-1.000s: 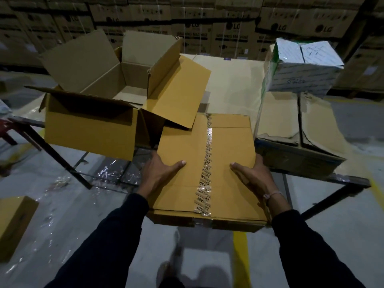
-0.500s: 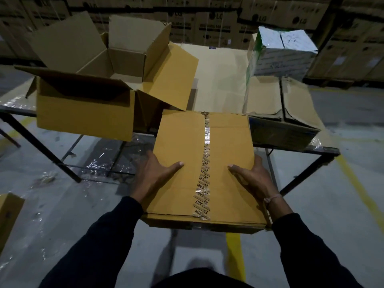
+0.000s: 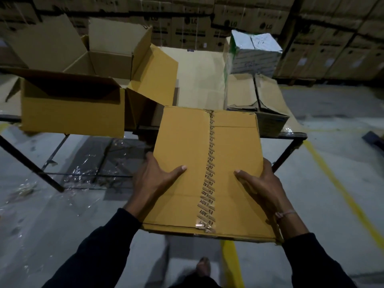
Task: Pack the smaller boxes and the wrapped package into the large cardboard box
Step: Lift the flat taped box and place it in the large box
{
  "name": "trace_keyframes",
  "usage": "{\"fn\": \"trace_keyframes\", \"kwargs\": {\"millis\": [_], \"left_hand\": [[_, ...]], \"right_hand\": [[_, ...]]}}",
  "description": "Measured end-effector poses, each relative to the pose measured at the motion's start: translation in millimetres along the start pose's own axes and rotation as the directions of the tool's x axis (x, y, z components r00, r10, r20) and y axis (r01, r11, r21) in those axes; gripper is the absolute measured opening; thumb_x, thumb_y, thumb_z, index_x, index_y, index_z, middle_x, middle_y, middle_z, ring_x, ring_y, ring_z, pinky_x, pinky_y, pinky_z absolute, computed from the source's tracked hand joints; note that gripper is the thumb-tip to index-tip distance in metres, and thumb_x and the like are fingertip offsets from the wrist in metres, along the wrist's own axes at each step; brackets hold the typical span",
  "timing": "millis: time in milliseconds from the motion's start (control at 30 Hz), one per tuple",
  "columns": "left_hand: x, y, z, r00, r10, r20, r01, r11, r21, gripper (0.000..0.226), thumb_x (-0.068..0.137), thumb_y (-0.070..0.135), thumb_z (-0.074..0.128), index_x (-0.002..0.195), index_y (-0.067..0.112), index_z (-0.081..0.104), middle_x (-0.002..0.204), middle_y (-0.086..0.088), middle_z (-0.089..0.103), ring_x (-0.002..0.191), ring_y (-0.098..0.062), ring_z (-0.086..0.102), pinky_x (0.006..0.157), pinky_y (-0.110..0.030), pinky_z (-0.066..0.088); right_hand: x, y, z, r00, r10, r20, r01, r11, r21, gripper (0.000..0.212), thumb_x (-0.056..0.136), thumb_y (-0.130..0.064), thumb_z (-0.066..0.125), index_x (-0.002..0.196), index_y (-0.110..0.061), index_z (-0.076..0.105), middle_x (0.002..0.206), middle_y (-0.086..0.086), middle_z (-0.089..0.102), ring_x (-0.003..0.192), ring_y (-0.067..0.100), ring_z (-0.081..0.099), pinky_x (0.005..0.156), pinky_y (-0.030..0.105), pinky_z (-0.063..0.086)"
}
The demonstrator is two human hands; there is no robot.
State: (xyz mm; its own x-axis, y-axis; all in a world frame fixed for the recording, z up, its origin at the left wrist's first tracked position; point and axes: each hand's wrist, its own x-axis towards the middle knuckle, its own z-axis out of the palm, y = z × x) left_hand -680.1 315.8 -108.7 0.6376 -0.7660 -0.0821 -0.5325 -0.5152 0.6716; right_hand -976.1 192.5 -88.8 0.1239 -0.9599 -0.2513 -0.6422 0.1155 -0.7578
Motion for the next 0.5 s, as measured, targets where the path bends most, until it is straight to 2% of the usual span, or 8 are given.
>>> {"fn": "trace_keyframes", "kwargs": {"millis": [200,333,433,500], "left_hand": [[10.3,32.0,-27.1,0.99,0.138,-0.037,-0.14,0.989,-0.046,0.101,0.061,0.091,0.067,0.132,0.029,0.032,0.126,0.002,0.058,0.107,-0.023,0.063,0.086,-0.044,0.058],[47.8,66.8,-48.2,0.971,0.235,-0.042,-0.235,0.972,0.005,0.109,0.063,0.091,0.065,0.14,0.022,0.029,0.135,-0.005,0.055,0.117,-0.03,0.06,0.091,-0.043,0.054],[82.2,97.4,-61.8,0.957,0.283,-0.068,-0.274,0.955,0.116,0.113,0.065,0.093,0.059,0.143,0.018,0.026,0.138,-0.008,0.053,0.119,-0.034,0.06,0.086,-0.039,0.05],[106.4,118.1,-69.9,0.947,0.313,-0.072,-0.298,0.939,0.171,0.113,0.065,0.095,0.057,0.141,0.016,0.027,0.131,-0.008,0.057,0.113,-0.033,0.062,0.079,-0.035,0.048]], "right_hand": [[-13.9,-19.2,-26.0,0.991,-0.073,-0.109,0.082,0.994,0.076,0.108,0.07,-0.072,0.08,0.156,-0.037,0.024,0.142,0.003,0.054,0.122,0.033,0.058,0.1,0.056,0.053],[-0.2,-47.3,-40.9,0.977,-0.118,-0.175,0.137,0.985,0.1,0.106,0.07,-0.07,0.081,0.154,-0.038,0.026,0.136,0.002,0.055,0.118,0.031,0.058,0.098,0.055,0.053],[19.0,-70.3,-51.9,0.971,-0.127,-0.203,0.155,0.98,0.127,0.108,0.066,-0.07,0.083,0.153,-0.039,0.027,0.128,-0.002,0.054,0.113,0.029,0.058,0.096,0.056,0.054],[34.7,-86.7,-60.2,0.965,-0.131,-0.228,0.168,0.974,0.151,0.107,0.066,-0.068,0.085,0.151,-0.037,0.029,0.128,-0.003,0.054,0.118,0.032,0.058,0.099,0.058,0.053]]}}
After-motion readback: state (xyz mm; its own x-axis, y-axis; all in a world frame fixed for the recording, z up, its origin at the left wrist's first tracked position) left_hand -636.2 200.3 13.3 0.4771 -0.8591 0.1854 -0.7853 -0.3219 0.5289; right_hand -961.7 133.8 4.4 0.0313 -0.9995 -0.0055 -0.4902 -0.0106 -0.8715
